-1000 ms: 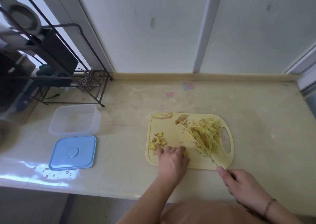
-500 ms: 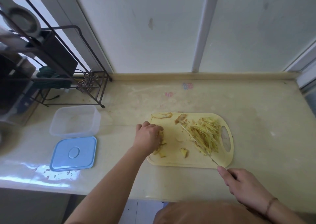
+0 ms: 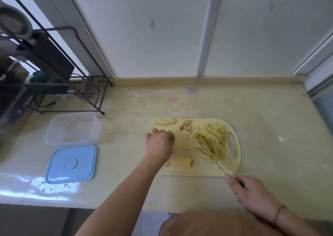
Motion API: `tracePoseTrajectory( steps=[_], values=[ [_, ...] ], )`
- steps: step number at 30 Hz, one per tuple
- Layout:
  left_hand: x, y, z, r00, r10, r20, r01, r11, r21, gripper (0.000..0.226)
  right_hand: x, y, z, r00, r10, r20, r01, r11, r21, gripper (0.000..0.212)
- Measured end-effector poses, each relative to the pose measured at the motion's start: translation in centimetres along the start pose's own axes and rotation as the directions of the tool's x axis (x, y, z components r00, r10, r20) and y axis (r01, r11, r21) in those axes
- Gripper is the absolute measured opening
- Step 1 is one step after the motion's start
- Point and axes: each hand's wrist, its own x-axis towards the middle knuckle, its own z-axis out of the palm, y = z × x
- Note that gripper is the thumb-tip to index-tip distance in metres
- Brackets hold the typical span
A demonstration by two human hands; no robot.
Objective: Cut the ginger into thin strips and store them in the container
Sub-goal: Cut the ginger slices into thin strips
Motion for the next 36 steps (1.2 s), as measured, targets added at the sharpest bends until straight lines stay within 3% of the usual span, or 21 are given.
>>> tracePoseTrajectory(
  steps=[2, 4, 8, 16, 19, 22, 24, 28, 36],
  values=[
    [-0.8, 0.9, -0.1, 0.999, -0.015, 0.049, 0.023, 0.985, -0.174, 0.017, 0.0, 0.1, 0.0, 1.0, 0.006, 0.003, -0.006, 1.0, -0.008, 0.055],
    [-1.6, 1.9, 0.0, 0.98, -0.014, 0.201, 0.072, 0.955, -0.288, 0.016, 0.1, 0.1, -0.1, 1.0, 0.014, 0.002, -0.014, 1.0, -0.011, 0.056],
    [-2.1, 2.7, 1.0, 0.956, -0.008, 0.295, 0.093, 0.957, -0.276, 0.014, 0.2, -0.1, -0.1, 1.0, 0.014, 0.006, -0.014, 1.0, -0.006, 0.057],
    [-2.6, 2.6, 2.0, 0.985, 0.026, 0.173, -0.003, 0.992, -0.129, 0.021, 0.4, 0.0, -0.3, 1.0, 0.0, -0.001, 0.0, 1.0, -0.014, 0.063],
    [-2.3, 0.4, 1.0, 0.99, 0.134, -0.047, -0.141, 0.951, -0.276, 0.015, 0.5, 0.2, -0.3, 1.0, -0.008, -0.009, 0.008, 1.0, -0.011, 0.06],
    [-1.7, -4.4, -0.5, 0.954, 0.077, -0.291, -0.166, 0.941, -0.294, 0.015, 0.7, 0.4, -0.3, 1.0, -0.011, -0.016, 0.011, 1.0, 0.006, 0.056],
    [-1.7, -7.4, -1.1, 0.965, 0.0, -0.264, -0.077, 0.957, -0.28, 0.016, 0.8, 0.4, -0.2, 1.0, -0.01, -0.01, 0.01, 1.0, -0.006, 0.057],
    [-2.7, -8.7, -0.9, 0.998, -0.024, -0.06, 0.014, 0.988, -0.153, 0.023, 0.9, 0.1, -0.2, 1.0, -0.008, -0.002, 0.008, 1.0, -0.008, 0.058],
    [-4.0, -7.1, 1.1, 0.988, -0.071, -0.137, 0.047, 0.984, -0.173, 0.024, 1.0, -0.2, -0.1, 1.0, -0.011, 0.001, 0.011, 1.0, -0.02, 0.056]
  ],
)
